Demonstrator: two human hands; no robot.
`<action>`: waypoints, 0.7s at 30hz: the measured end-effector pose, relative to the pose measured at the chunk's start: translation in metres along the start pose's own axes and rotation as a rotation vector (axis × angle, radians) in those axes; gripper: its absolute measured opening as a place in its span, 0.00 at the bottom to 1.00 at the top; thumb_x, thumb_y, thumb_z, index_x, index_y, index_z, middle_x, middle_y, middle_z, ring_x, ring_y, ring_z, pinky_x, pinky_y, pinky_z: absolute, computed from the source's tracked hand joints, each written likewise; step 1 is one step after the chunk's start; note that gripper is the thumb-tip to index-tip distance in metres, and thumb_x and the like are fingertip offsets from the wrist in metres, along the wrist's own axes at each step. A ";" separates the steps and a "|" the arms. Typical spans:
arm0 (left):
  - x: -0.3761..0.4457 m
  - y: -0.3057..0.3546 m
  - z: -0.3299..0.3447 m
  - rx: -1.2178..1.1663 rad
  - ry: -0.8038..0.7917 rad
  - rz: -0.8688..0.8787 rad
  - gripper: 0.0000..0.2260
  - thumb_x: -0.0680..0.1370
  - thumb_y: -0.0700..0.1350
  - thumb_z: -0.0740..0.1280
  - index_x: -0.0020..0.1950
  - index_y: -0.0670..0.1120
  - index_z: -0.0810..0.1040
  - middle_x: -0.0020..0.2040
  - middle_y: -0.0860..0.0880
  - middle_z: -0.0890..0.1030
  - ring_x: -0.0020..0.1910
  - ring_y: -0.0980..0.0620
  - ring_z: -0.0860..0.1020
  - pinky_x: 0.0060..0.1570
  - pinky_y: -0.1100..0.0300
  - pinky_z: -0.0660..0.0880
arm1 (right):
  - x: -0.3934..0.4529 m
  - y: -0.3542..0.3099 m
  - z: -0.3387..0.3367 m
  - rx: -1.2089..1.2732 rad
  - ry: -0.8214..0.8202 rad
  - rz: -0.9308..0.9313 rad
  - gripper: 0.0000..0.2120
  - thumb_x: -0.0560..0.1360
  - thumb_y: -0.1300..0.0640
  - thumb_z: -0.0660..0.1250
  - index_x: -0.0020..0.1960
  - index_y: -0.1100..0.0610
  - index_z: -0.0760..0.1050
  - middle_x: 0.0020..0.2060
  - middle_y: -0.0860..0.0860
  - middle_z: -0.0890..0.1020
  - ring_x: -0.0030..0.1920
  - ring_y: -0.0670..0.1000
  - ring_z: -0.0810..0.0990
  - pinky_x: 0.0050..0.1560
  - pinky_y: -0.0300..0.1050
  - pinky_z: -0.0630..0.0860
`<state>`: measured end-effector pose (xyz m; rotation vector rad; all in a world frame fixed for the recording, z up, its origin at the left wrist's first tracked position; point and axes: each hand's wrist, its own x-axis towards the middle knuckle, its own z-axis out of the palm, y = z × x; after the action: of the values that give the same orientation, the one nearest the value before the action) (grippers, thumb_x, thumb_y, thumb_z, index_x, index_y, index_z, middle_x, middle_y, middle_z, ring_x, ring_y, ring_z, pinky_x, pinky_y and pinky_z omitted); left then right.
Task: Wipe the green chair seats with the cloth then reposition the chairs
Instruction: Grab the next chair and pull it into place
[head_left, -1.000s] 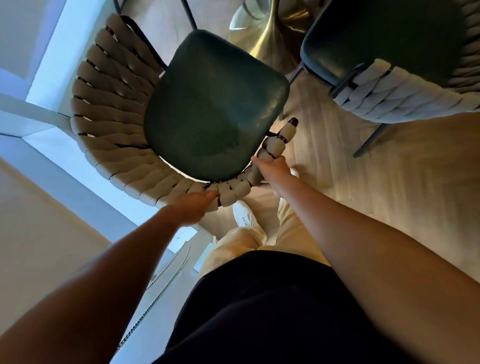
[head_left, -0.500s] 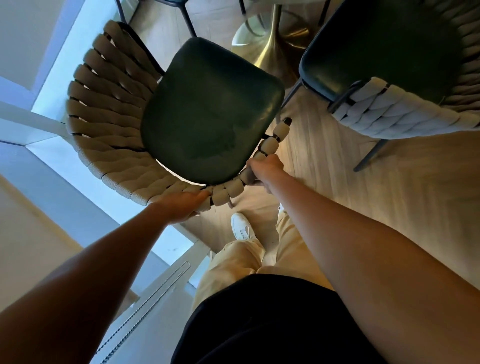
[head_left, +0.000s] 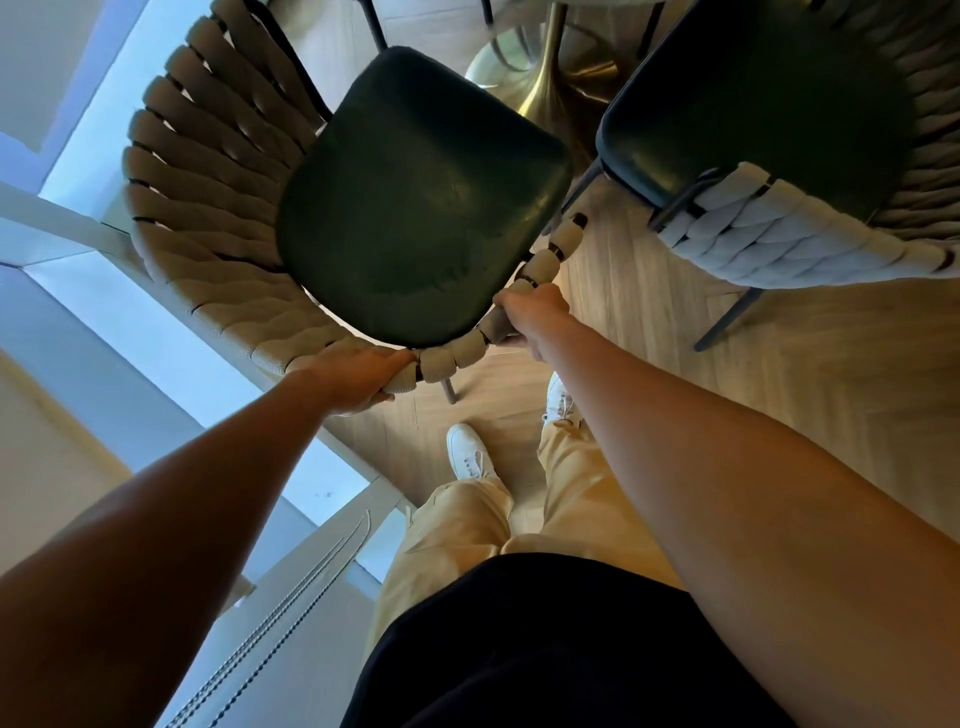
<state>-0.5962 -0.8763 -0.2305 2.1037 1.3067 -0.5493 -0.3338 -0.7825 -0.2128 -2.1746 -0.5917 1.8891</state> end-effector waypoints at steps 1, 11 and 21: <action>-0.002 0.001 0.002 0.021 0.018 0.007 0.20 0.79 0.56 0.69 0.70 0.60 0.67 0.61 0.55 0.81 0.55 0.51 0.80 0.58 0.53 0.77 | 0.000 0.002 0.000 -0.005 -0.006 0.011 0.23 0.77 0.56 0.73 0.68 0.54 0.68 0.56 0.57 0.81 0.50 0.60 0.84 0.50 0.61 0.84; -0.006 0.007 0.002 0.008 0.005 -0.074 0.26 0.78 0.52 0.72 0.73 0.58 0.66 0.65 0.52 0.80 0.60 0.48 0.79 0.62 0.49 0.75 | 0.002 0.009 0.001 -0.020 -0.060 -0.075 0.24 0.75 0.52 0.75 0.66 0.55 0.70 0.58 0.57 0.81 0.51 0.60 0.85 0.49 0.62 0.84; -0.015 0.057 -0.023 -0.079 0.014 -0.189 0.28 0.77 0.55 0.74 0.73 0.51 0.68 0.64 0.49 0.79 0.54 0.51 0.77 0.55 0.58 0.71 | -0.041 0.008 -0.022 -0.407 -0.162 -0.195 0.20 0.79 0.47 0.67 0.65 0.56 0.70 0.56 0.55 0.78 0.53 0.52 0.78 0.56 0.52 0.77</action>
<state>-0.5505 -0.8896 -0.1888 1.9354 1.5211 -0.5529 -0.3151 -0.8043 -0.1752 -2.0944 -1.2676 1.9855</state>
